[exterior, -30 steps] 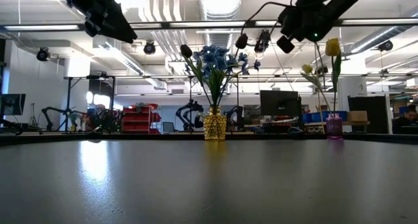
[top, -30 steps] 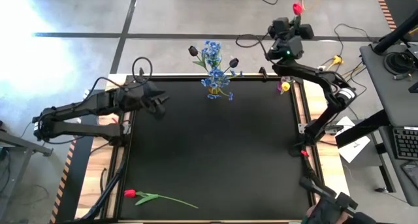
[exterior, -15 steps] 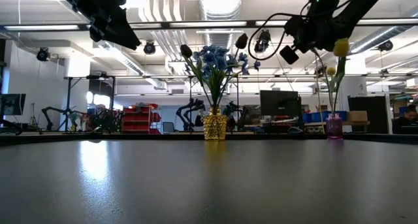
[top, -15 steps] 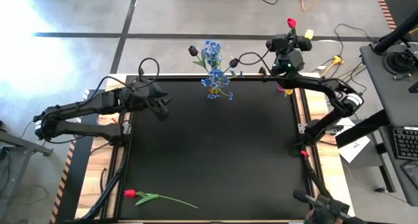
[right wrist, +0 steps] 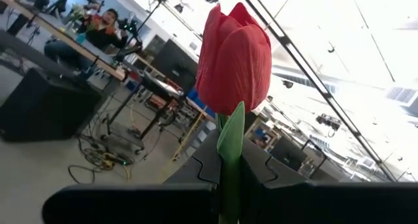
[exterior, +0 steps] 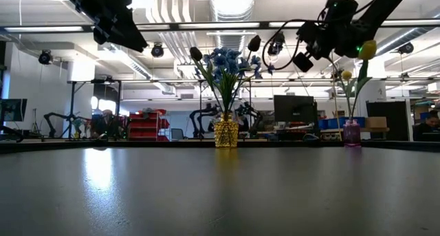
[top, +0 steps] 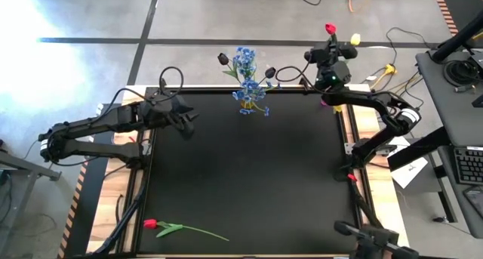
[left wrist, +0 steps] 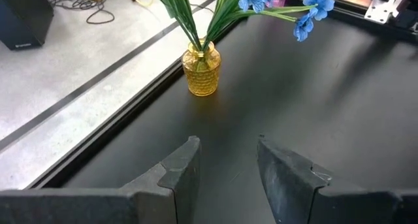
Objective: Sort flowers into vase by color
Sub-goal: Put the right red flower into the pink vase
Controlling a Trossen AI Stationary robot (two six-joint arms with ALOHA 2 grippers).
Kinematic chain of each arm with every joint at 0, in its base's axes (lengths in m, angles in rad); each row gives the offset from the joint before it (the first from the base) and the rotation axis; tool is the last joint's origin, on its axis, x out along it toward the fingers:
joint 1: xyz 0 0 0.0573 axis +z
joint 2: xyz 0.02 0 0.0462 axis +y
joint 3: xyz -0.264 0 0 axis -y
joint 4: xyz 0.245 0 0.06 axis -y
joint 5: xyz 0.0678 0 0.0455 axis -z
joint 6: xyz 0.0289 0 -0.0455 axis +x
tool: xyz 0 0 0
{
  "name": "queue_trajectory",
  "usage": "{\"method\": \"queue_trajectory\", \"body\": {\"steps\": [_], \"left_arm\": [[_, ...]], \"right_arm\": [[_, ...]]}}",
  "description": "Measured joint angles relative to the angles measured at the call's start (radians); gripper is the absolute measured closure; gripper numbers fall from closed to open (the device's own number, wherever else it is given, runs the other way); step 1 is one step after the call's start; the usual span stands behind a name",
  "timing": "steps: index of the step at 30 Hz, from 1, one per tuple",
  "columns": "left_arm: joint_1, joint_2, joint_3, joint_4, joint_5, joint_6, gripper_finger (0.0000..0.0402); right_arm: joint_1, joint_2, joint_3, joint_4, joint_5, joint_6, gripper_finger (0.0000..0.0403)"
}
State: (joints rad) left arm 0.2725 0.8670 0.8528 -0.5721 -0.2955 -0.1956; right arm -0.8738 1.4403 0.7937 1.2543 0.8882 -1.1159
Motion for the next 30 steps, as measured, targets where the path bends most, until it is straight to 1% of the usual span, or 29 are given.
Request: {"method": "queue_trajectory", "body": {"steps": [3, 11, 17, 21, 25, 27, 30], "left_arm": [[0.000, -0.002, 0.000, 0.000, 0.000, 0.000, 0.0265], [0.000, -0.003, 0.000, -0.013, 0.000, 0.000, 0.0265], [0.000, -0.003, 0.000, -0.035, 0.000, -0.008, 0.0265], [0.000, -0.011, 0.000, -0.036, 0.030, -0.023, 0.0265], [0.000, -0.018, 0.000, -0.037, 0.052, -0.023, 0.0265], [0.000, -0.023, 0.000, -0.038, 0.053, -0.023, 0.0265], [0.000, -0.033, 0.000, -0.043, 0.059, -0.011, 0.0265]], "right_arm": [[0.001, 0.000, -0.022, -0.009, 0.000, 0.001, 0.0390], [0.000, 0.001, -0.051, -0.010, -0.007, 0.081, 0.0390], [0.001, 0.001, -0.099, -0.011, -0.006, 0.138, 0.0390], [0.008, 0.001, -0.118, -0.018, 0.023, 0.160, 0.0390], [0.014, 0.001, -0.125, -0.051, 0.055, 0.227, 0.0389], [0.019, 0.001, -0.124, -0.086, 0.055, 0.264, 0.0383], [0.027, -0.002, -0.114, -0.150, 0.054, 0.331, 0.0362]]}}
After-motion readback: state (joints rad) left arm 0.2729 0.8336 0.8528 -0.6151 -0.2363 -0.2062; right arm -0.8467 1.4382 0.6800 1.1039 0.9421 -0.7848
